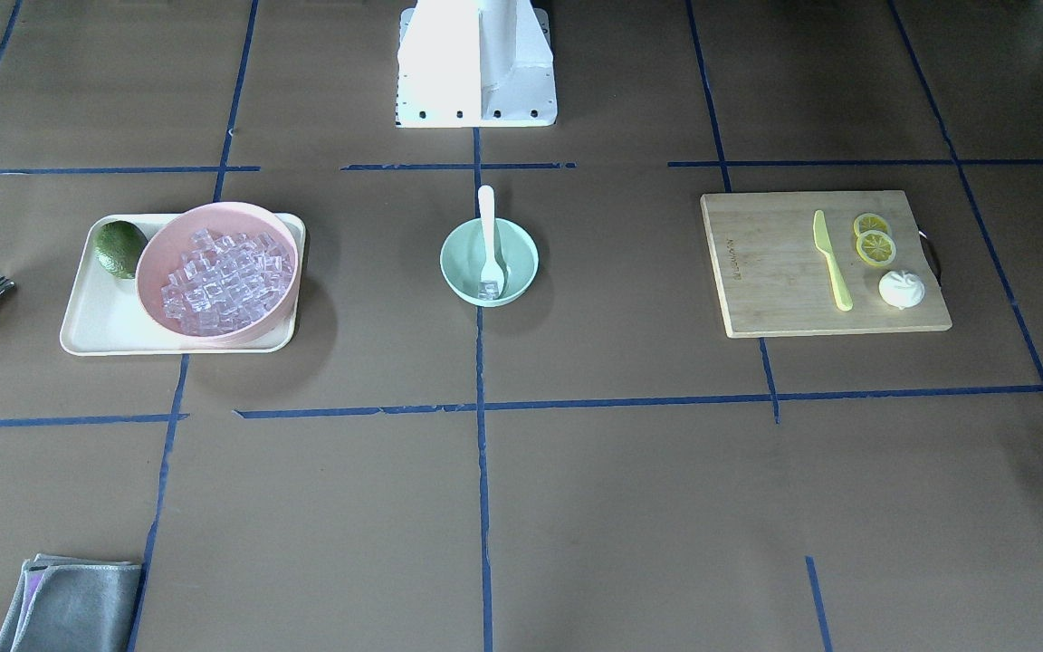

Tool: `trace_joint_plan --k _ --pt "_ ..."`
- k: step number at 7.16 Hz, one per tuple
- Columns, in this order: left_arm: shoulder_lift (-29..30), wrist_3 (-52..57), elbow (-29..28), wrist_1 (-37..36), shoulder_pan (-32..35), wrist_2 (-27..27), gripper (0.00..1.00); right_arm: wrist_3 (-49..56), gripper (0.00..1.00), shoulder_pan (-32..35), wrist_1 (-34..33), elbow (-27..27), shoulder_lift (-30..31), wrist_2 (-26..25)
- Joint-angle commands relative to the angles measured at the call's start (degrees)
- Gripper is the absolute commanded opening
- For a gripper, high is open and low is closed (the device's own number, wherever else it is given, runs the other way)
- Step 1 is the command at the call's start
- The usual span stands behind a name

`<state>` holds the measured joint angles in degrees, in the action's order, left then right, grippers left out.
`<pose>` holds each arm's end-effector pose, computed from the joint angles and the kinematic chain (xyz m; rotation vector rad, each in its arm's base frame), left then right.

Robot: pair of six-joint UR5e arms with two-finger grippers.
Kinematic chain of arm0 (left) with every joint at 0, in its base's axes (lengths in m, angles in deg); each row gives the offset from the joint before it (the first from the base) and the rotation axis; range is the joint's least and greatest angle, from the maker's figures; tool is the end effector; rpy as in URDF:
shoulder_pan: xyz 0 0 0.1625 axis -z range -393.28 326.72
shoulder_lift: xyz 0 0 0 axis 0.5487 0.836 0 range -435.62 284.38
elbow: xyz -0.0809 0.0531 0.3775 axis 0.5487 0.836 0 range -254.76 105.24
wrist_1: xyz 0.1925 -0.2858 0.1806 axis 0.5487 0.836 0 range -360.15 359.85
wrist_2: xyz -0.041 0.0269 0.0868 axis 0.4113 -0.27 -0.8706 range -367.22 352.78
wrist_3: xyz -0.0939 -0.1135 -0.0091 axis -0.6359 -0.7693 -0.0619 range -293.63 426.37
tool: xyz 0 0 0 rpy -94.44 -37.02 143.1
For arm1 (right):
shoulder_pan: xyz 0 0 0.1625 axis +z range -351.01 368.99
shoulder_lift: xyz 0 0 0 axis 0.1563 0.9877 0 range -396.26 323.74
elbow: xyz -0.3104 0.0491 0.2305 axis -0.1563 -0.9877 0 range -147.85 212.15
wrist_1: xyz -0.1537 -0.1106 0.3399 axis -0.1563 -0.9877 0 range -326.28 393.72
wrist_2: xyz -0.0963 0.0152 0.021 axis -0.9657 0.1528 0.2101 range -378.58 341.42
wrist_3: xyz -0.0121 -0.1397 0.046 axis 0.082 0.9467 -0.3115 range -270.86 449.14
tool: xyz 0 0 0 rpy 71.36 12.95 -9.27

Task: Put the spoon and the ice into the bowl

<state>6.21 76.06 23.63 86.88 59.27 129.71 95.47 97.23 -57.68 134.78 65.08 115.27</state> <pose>-0.0434 -0.4034 0.6522 0.0422 0.8196 0.0978 0.0191 -0.3891 0.6430 0.0288 -0.7653 -0.1336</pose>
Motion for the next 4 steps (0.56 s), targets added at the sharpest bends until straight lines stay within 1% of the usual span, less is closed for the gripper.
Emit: trace_joint_plan --k 1,4 --pt "0.0 0.0 0.0 0.1 0.0 0.0 1.0 0.0 1.0 0.0 0.0 -0.2 0.0 0.0" --pt "0.0 0.0 0.0 0.0 0.0 0.0 1.0 0.0 1.0 0.0 0.0 -0.4 0.0 0.0"
